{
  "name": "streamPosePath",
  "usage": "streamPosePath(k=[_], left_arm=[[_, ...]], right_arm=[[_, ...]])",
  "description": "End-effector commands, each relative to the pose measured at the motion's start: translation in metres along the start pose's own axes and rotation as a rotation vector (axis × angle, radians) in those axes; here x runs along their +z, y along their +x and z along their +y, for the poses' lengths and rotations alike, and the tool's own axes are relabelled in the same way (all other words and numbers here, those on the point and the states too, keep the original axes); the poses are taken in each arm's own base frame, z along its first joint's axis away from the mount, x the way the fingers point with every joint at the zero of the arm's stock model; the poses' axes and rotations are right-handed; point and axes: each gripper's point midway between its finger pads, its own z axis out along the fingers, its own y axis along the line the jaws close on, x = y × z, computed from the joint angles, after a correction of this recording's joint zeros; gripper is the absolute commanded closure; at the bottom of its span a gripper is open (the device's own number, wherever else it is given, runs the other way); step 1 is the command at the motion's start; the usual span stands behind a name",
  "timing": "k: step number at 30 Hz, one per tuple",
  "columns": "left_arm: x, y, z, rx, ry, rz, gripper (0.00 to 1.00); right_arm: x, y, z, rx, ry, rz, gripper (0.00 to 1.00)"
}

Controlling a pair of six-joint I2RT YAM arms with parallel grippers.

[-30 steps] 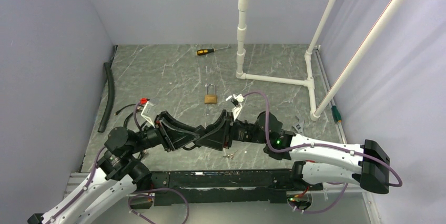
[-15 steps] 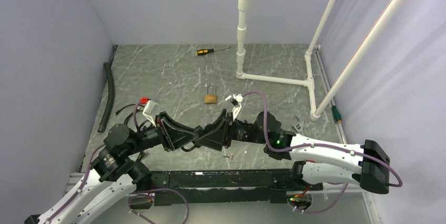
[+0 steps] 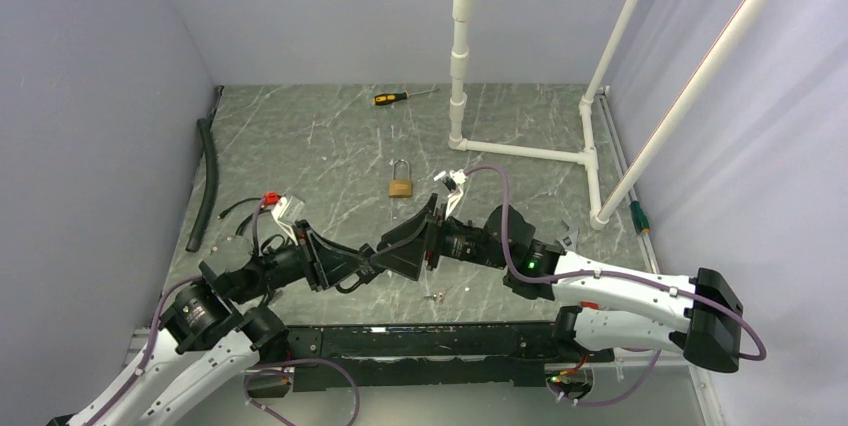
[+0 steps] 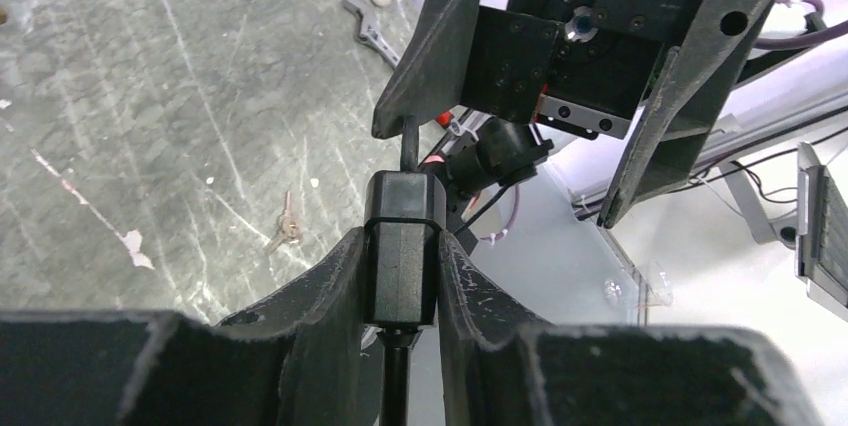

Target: Unlock with the key

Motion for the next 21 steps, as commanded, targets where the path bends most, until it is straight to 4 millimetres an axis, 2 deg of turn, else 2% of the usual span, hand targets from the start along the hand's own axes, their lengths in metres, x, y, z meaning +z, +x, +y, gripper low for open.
streamPosePath(k=[1, 5, 8, 11, 13, 17, 21], left_arm=[[-0.006, -0.028, -0.008, 0.039, -0.033, -0.088, 1.00], [-0.008, -0.030, -0.004, 0.053, -0.063, -0.091, 1.00], [-0.007, -0.030, 0.001, 0.059, -0.095, -0.080, 1.00], [-0.007, -0.033, 0.000, 0.066, -0.113, -0.063, 1.00], [-0.008, -0.034, -0.001, 0.072, -0.122, -0.053, 1.00], [-0.011, -0.038, -0.005, 0.092, -0.121, -0.048, 1.00], [-0.011, -0.043, -0.017, 0.088, -0.097, -0.029, 1.00]], right_arm=[[-0.005, -0.035, 0.025, -0.020, -0.036, -0.088, 0.12], [-0.019, -0.039, 0.016, -0.025, 0.039, -0.099, 0.10], [-0.031, -0.040, 0.000, -0.058, 0.133, -0.109, 0.10], [-0.047, -0.047, -0.015, -0.067, 0.218, -0.132, 0.11], [-0.056, -0.054, -0.018, -0.072, 0.236, -0.148, 0.13], [-0.069, -0.062, -0.013, -0.124, 0.221, -0.151, 0.21], [-0.066, -0.061, 0.002, -0.158, 0.131, -0.101, 0.28]])
